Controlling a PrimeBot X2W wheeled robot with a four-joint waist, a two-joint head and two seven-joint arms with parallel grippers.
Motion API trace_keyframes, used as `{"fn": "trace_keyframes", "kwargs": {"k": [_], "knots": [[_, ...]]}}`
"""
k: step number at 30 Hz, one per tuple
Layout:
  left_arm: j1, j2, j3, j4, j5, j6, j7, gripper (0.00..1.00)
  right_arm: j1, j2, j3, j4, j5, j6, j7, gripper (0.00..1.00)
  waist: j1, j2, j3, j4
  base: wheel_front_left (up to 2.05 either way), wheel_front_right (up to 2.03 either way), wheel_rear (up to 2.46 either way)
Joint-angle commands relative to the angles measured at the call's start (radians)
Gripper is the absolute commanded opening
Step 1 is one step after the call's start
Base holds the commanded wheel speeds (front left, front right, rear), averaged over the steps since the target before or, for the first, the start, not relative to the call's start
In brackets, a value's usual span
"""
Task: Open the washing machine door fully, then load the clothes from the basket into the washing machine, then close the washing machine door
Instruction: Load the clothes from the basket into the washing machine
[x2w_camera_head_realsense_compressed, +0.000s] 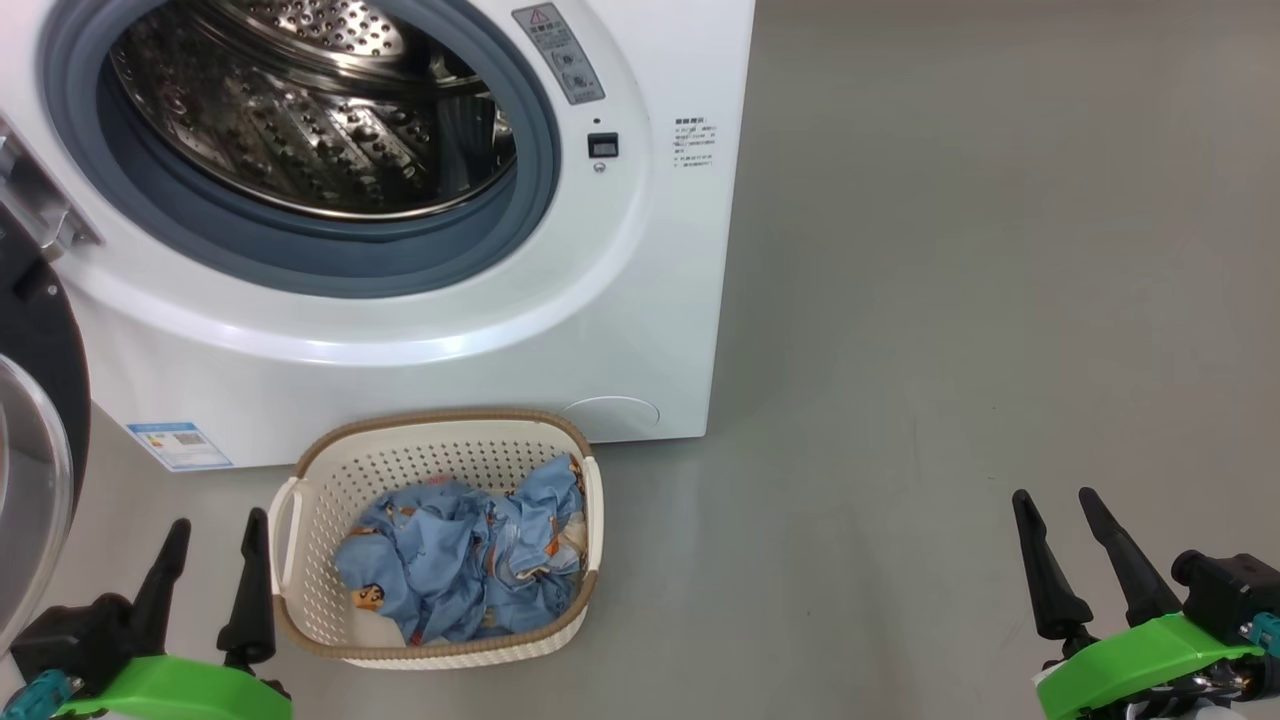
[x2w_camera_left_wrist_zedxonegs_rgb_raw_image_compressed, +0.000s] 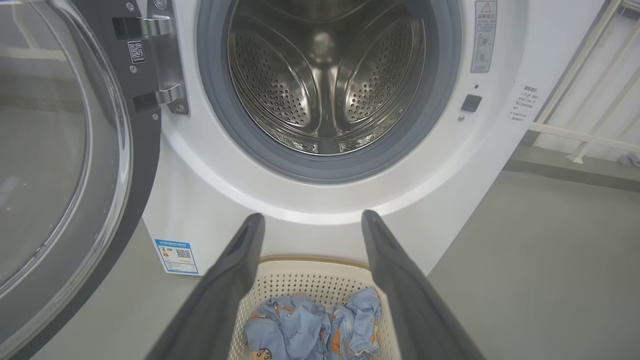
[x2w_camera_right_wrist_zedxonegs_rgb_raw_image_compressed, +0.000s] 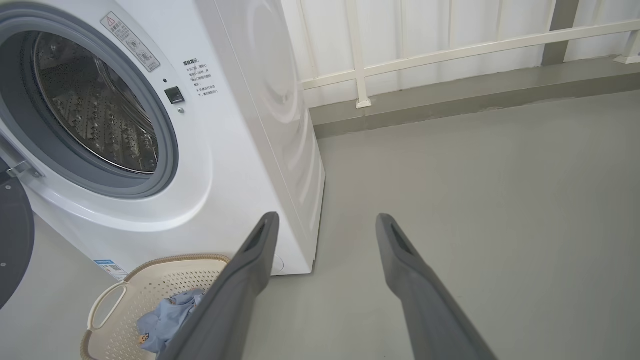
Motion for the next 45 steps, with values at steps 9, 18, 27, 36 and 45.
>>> {"fn": "trace_keyframes", "kwargs": {"k": [9, 18, 27, 36, 45], "knots": [[-0.024, 0.046, 0.020, -0.021, -0.020, -0.002, -0.005, 1.00, -0.004, -0.006, 0.020, -0.028, -0.007, 0.002, -0.012, 1.00, 0.0000, -0.0001, 0.008, 0.000, 0.51, -0.75, 0.24], [-0.030, 0.047, 0.024, -0.020, -0.025, -0.002, -0.005, 1.00, -0.008, 0.001, 0.018, -0.030, -0.009, 0.002, -0.012, 1.00, 0.0000, -0.0001, 0.019, 0.001, 1.00, -1.05, 0.05], [-0.047, 0.047, 0.036, -0.018, -0.022, -0.002, -0.005, 1.00, -0.019, 0.011, 0.015, -0.032, -0.014, 0.002, -0.012, 1.00, 0.0000, -0.0001, 0.037, 0.007, 0.62, -0.64, 0.02], [-0.060, 0.044, 0.034, -0.008, -0.023, -0.002, -0.005, 1.00, -0.029, 0.016, 0.017, -0.033, -0.016, 0.002, -0.012, 1.00, 0.0000, -0.0001, 0.054, 0.014, 0.00, 0.00, 0.00], [-0.072, 0.045, 0.006, 0.025, -0.046, -0.002, -0.005, 1.00, -0.056, 0.028, 0.028, -0.045, -0.025, 0.002, -0.012, 1.00, 0.0000, -0.0001, 0.101, 0.009, 0.00, 0.00, 0.00]]}}
